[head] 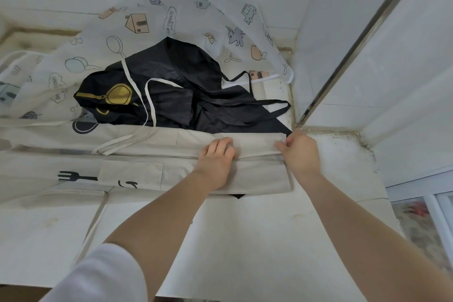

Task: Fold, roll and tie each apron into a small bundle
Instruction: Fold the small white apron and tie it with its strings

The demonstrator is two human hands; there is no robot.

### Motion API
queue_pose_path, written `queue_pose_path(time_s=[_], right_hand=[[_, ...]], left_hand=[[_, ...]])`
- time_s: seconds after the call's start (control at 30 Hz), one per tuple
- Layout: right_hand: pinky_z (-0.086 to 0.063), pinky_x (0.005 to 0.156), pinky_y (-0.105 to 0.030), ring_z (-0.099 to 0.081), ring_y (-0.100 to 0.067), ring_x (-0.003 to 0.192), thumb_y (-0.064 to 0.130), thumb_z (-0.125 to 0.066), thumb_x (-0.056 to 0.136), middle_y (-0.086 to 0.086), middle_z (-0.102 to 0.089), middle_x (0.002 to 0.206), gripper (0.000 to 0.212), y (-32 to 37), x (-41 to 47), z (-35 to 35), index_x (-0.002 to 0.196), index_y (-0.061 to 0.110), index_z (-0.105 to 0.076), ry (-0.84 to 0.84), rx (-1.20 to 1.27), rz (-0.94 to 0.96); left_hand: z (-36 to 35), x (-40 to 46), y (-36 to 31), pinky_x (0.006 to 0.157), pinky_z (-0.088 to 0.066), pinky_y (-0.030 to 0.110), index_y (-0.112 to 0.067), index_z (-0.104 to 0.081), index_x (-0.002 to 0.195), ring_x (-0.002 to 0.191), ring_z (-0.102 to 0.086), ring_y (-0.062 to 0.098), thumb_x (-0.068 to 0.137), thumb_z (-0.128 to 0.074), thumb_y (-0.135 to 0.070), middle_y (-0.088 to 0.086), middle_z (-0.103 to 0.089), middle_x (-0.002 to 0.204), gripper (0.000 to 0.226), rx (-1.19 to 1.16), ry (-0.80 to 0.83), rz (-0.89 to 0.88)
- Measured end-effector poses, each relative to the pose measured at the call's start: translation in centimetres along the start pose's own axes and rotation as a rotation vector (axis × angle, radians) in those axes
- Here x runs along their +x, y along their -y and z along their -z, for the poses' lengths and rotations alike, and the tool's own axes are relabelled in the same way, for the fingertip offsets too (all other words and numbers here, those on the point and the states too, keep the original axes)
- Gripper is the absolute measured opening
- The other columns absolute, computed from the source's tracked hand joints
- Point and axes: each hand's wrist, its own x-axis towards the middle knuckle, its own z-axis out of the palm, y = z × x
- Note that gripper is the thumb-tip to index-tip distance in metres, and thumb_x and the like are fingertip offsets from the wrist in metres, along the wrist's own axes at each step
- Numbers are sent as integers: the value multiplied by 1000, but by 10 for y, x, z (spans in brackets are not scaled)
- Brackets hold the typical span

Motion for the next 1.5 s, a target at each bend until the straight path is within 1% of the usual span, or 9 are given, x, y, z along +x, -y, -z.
queue_pose_path(time_s=[0.17, 0.23, 0.27, 0.33, 0.5, 0.73, 0.97, 1.2, 1.5], right_hand=[[-13, 44, -28, -27, -25, 73, -1, -52, 80, -5, -21, 46, 46, 1, -1, -6, 45, 14, -27, -27, 51, -120], [-31, 46, -35, -27, -16, 80, -1, -53, 80, -22, -36, 51, 34, 2, -1, -5, 47, 4, -44, -73, 135, -203], [-43, 56, -40, -60, -41, 100, -2, -55, 80, -30, -49, 64, 20, 3, 0, -4, 62, -5, -62, -95, 212, -244], [-49, 68, -34, -56, -32, 75, 1, -60, 83, -17, -59, 72, 8, 9, 0, 2, 78, 0, -67, -82, 422, -337], [-31, 48, -16, -39, -8, 59, 9, -53, 95, 2, -45, 67, 19, 16, -5, 23, 77, 14, -60, 341, 869, -177], [-33, 37, -17, -63, -8, 49, 14, -35, 102, 2, -50, 75, 22, 17, -14, 17, 82, 19, -44, 225, 642, 25], [-45, 65, -33, -59, -24, 67, 12, -57, 89, -8, -60, 77, 16, 13, -8, 20, 84, 18, -43, 307, -145, 418], [-46, 44, -19, -58, -8, 44, 7, -51, 95, -3, -52, 78, 8, 20, -4, 22, 92, 12, -56, 259, 482, 71], [-51, 71, -12, -65, -2, 69, 9, -63, 88, 7, -62, 83, 12, 18, -15, 7, 84, 14, -53, 28, 533, 81]], left_hand=[[-1, 0, -3, 116, -8, 34, -17, -31, 132, 141, -6, 24, 84, -40, -1, 4, -6, 153, 51, -1, 3, 29], [0, -1, -3, 115, -8, 33, -16, -30, 133, 141, -5, 24, 84, -40, -1, 4, -6, 153, 52, -5, 4, 29], [0, -1, -3, 115, -7, 33, -16, -30, 133, 141, -6, 24, 84, -41, -1, 4, -6, 153, 52, -5, 1, 27], [0, -1, -2, 115, -7, 32, -16, -30, 133, 141, -6, 25, 85, -41, -1, 4, -6, 153, 51, -16, -7, 22], [-2, -1, -1, 117, -8, 31, -17, -33, 130, 142, -4, 24, 86, -40, 0, 3, -6, 154, 48, -86, -7, 23], [-2, -2, 1, 117, -12, 32, -18, -34, 130, 142, -3, 23, 86, -40, 1, 1, -5, 154, 48, -129, 5, 27], [-4, -1, 4, 117, -10, 34, -18, -34, 129, 142, -5, 24, 85, -43, 0, 3, -6, 154, 48, -100, 2, 9], [-3, -1, 4, 117, -8, 31, -17, -33, 132, 142, -4, 24, 86, -42, -1, 3, -5, 154, 50, -100, -2, 3], [-5, -1, 5, 117, -9, 31, -18, -34, 130, 141, -5, 24, 85, -41, 0, 2, -6, 154, 49, -118, -12, 7]])
